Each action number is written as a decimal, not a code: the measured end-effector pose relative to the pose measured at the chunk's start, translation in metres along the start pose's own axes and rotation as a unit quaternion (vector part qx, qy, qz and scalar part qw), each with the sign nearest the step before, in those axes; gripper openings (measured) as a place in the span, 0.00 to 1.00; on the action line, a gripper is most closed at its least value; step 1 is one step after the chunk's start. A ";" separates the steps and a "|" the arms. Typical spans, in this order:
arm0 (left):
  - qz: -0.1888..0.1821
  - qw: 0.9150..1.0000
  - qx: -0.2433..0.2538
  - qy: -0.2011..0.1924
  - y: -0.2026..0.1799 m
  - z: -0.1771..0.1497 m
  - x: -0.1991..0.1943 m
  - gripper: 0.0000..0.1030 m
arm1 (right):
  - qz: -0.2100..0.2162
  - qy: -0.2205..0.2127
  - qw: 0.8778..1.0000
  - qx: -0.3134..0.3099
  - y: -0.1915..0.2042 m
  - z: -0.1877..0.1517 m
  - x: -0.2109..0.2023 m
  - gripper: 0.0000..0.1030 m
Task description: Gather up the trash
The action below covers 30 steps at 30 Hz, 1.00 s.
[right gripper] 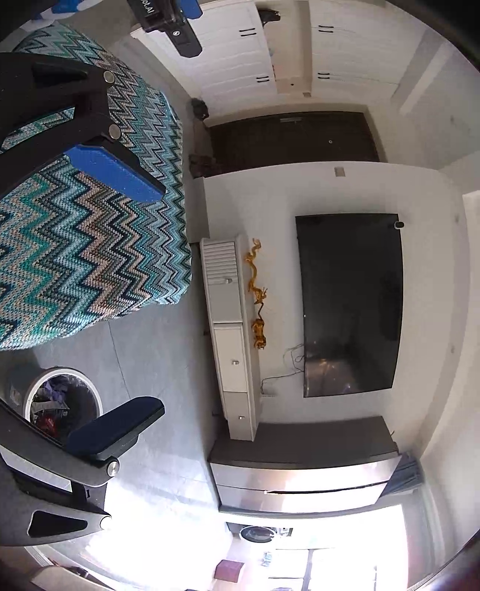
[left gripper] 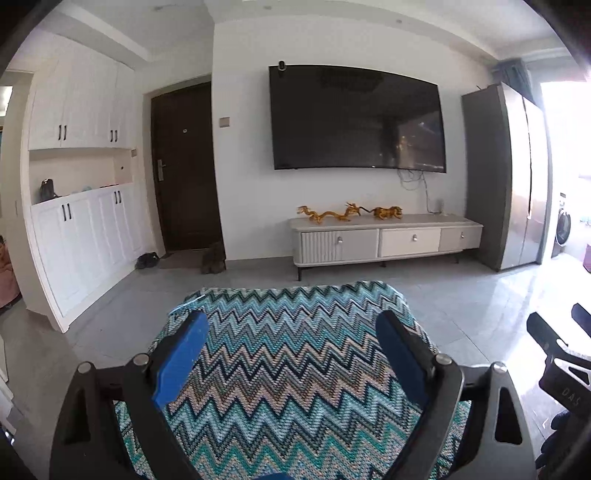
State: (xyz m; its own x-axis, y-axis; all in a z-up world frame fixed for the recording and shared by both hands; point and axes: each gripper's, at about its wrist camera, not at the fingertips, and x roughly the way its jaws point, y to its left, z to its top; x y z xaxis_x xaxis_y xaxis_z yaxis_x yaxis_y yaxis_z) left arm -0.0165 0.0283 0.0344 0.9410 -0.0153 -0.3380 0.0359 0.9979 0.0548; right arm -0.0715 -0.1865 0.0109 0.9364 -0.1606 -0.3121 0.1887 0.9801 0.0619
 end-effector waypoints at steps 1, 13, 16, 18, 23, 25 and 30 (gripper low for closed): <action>-0.003 1.000 0.003 0.000 -0.003 -0.001 -0.001 0.89 | -0.001 0.000 1.000 0.002 -0.002 -0.001 -0.001 1.00; -0.005 1.000 0.015 -0.008 -0.018 -0.001 -0.015 0.89 | -0.008 -0.004 1.000 0.017 -0.021 -0.001 -0.009 1.00; -0.004 1.000 0.021 -0.009 -0.024 -0.001 -0.017 0.90 | -0.008 -0.007 1.000 0.018 -0.023 0.000 -0.010 1.00; -0.004 1.000 0.025 -0.009 -0.026 -0.001 -0.017 0.90 | -0.009 -0.009 1.000 0.020 -0.026 0.001 -0.012 1.00; 0.000 0.999 0.041 -0.020 -0.035 -0.004 -0.022 0.89 | -0.015 -0.015 1.000 0.021 -0.030 0.000 -0.017 1.00; -0.001 0.999 0.050 -0.022 -0.041 -0.007 -0.025 0.90 | -0.015 -0.016 1.000 0.022 -0.032 -0.001 -0.018 1.00; -0.005 0.998 0.062 -0.021 -0.049 -0.012 -0.026 0.90 | -0.016 -0.014 0.999 0.024 -0.036 -0.002 -0.018 1.00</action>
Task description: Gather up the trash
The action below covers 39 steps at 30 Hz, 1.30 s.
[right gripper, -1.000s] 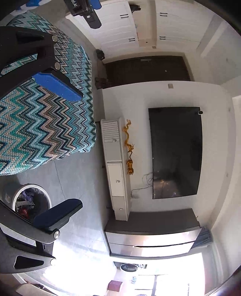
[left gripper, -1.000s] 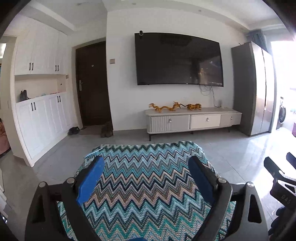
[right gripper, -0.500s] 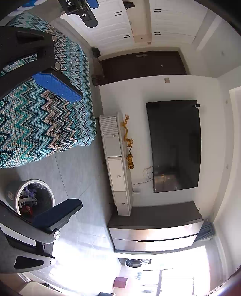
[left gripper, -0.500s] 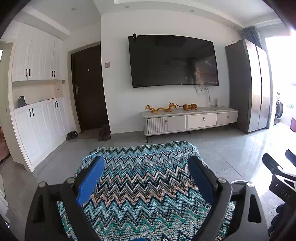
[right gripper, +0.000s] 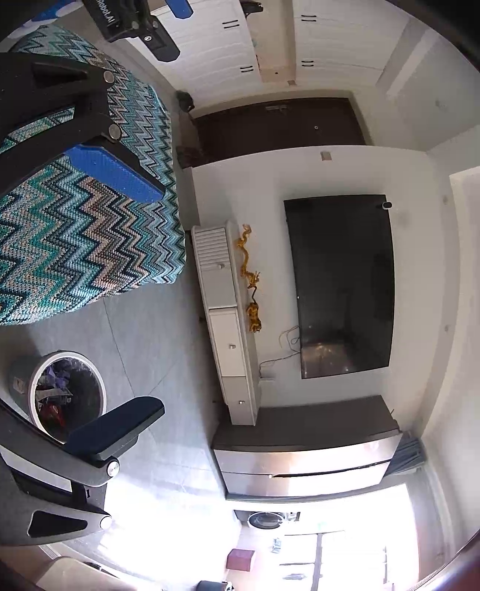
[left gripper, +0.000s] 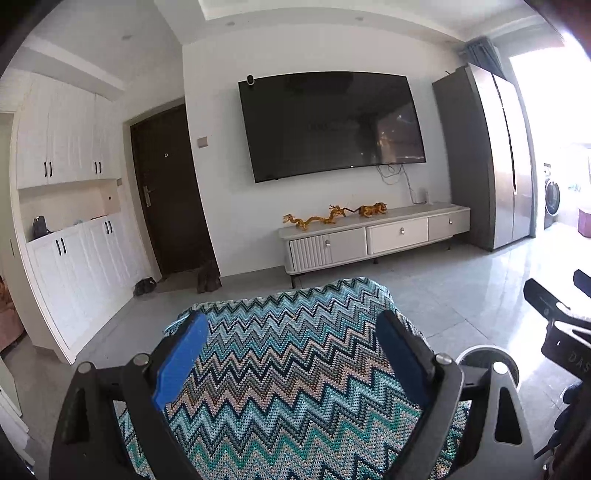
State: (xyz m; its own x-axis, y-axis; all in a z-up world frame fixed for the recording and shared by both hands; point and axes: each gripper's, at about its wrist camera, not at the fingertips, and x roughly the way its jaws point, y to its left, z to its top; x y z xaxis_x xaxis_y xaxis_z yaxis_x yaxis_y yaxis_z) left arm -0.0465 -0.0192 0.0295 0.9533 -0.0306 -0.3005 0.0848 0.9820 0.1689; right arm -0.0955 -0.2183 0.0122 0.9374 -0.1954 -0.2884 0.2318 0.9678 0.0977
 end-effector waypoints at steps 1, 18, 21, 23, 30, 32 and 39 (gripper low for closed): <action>-0.001 1.000 0.001 0.000 -0.001 0.000 0.000 0.90 | 0.000 0.000 1.000 0.000 -0.001 0.000 0.000 1.00; -0.003 1.000 -0.024 -0.011 0.009 0.004 -0.006 0.90 | -0.003 -0.001 1.000 -0.008 0.000 0.001 -0.002 1.00; -0.009 0.999 -0.039 -0.011 0.014 0.005 -0.007 0.89 | -0.003 -0.002 1.000 -0.009 0.000 0.001 -0.002 1.00; -0.010 0.999 -0.049 -0.014 0.017 0.006 -0.008 0.89 | -0.004 -0.002 1.000 -0.009 0.001 0.001 -0.002 1.00; -0.013 0.998 -0.062 -0.016 0.020 0.008 -0.010 0.89 | -0.006 -0.004 1.000 -0.012 0.001 0.002 -0.003 1.00; -0.015 0.998 -0.063 -0.015 0.020 0.008 -0.010 0.89 | -0.006 -0.005 1.000 -0.014 0.001 0.002 -0.004 1.00; -0.015 0.998 -0.066 -0.011 0.020 0.008 -0.011 0.89 | -0.008 -0.007 1.000 -0.016 0.001 0.002 -0.006 1.00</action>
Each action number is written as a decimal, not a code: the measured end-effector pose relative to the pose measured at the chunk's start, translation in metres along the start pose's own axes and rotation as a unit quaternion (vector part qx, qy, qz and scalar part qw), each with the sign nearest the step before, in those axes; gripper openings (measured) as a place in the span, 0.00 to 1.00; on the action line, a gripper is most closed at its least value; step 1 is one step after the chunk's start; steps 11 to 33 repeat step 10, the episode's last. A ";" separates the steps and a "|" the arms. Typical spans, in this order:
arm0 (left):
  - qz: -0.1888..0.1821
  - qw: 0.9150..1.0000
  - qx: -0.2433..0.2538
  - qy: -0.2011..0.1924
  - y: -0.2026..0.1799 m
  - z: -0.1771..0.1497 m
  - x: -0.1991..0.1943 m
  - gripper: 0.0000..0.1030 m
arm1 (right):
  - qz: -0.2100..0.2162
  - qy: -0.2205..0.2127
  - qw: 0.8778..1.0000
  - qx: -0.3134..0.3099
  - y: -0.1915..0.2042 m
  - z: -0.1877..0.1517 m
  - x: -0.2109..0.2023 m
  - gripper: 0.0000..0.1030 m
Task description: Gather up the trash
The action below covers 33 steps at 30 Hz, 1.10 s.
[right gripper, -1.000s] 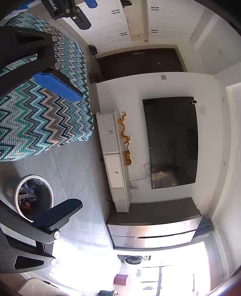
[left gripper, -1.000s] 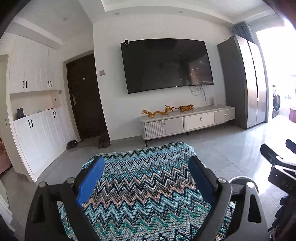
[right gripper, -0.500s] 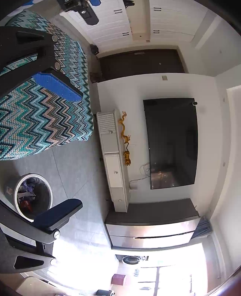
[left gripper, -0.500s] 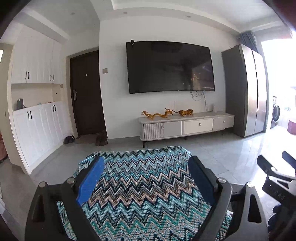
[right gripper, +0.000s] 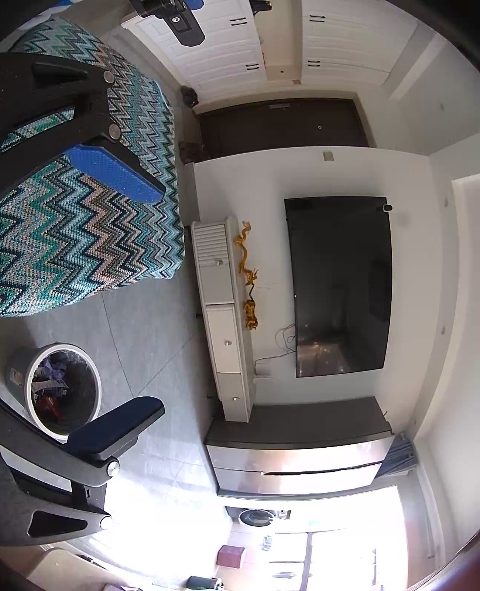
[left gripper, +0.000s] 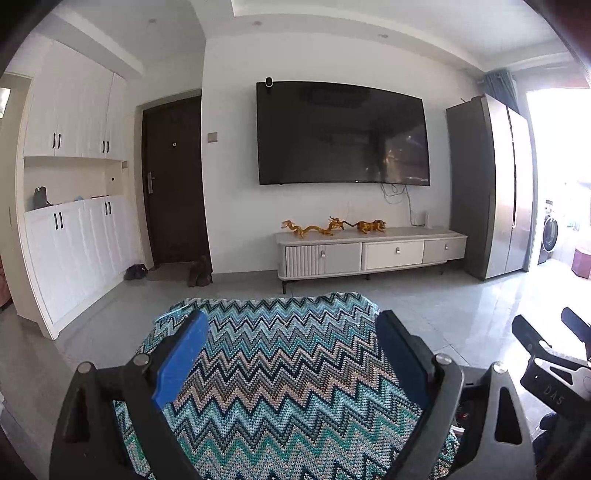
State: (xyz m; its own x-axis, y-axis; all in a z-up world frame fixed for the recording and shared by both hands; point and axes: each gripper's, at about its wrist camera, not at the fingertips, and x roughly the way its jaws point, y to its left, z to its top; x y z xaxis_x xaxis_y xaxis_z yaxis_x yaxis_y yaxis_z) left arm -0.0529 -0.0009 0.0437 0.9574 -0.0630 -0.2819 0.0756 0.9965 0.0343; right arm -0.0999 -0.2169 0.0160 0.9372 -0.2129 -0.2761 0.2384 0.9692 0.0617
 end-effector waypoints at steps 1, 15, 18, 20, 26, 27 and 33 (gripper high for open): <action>0.000 1.000 0.000 0.001 0.000 0.000 0.000 0.90 | 0.000 0.000 1.000 0.000 0.000 0.000 0.000 1.00; 0.000 1.000 -0.002 0.007 0.000 -0.002 0.002 0.90 | 0.001 0.002 1.000 -0.002 -0.002 0.000 -0.001 1.00; 0.000 1.000 -0.002 0.007 0.000 -0.002 0.002 0.90 | 0.001 0.002 1.000 -0.002 -0.002 0.000 -0.001 1.00; 0.000 1.000 -0.002 0.007 0.000 -0.002 0.002 0.90 | 0.001 0.002 1.000 -0.002 -0.002 0.000 -0.001 1.00; 0.000 1.000 -0.002 0.007 0.000 -0.002 0.002 0.90 | 0.001 0.002 1.000 -0.002 -0.002 0.000 -0.001 1.00; 0.000 1.000 -0.002 0.007 0.000 -0.002 0.002 0.90 | 0.001 0.002 1.000 -0.002 -0.002 0.000 -0.001 1.00; 0.000 1.000 -0.002 0.007 0.000 -0.002 0.002 0.90 | 0.001 0.002 1.000 -0.002 -0.002 0.000 -0.001 1.00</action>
